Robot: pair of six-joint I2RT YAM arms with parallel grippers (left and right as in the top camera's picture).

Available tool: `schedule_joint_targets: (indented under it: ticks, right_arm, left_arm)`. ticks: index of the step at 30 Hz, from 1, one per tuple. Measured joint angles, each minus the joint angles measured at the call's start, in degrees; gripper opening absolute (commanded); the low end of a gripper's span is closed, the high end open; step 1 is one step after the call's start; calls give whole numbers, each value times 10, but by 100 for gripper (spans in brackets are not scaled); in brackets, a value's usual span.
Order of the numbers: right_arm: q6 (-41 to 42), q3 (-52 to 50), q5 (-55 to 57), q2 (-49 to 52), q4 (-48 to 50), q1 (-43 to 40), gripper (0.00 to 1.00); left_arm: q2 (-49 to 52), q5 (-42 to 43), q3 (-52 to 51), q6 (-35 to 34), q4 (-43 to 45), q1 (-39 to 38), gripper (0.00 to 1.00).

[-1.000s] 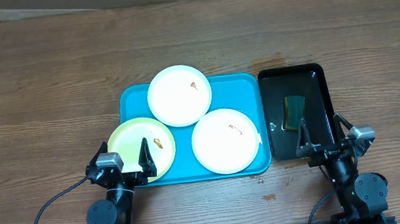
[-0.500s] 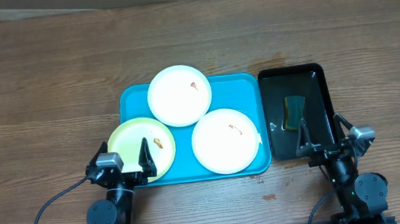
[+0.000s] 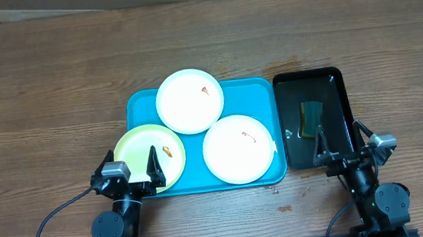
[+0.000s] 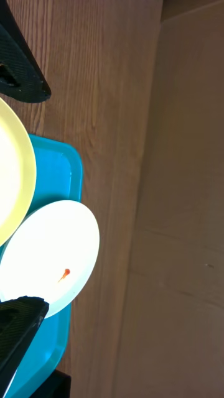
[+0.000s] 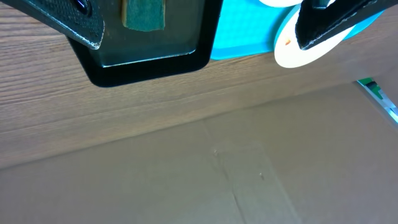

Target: Clean dirty plates on tray and stack at the side

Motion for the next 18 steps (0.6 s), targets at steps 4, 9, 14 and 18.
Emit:
schedule_joint_targets:
  ticks: [4,9,14,18]
  right_arm:
    - [0,0,0,0,0,0,100]
    - [0,0,0,0,0,0,100]
    - [0,0,0,0,0,0,100]
    - [0,0,0,0,0,0,100]
  left_arm:
    - [0,0,0,0,0,0,100]
    - [0,0,0,-2,0,0,100]
    - [0,14,0,-30,9,0,100]
    - [0,58,2,-40,19,0,100]
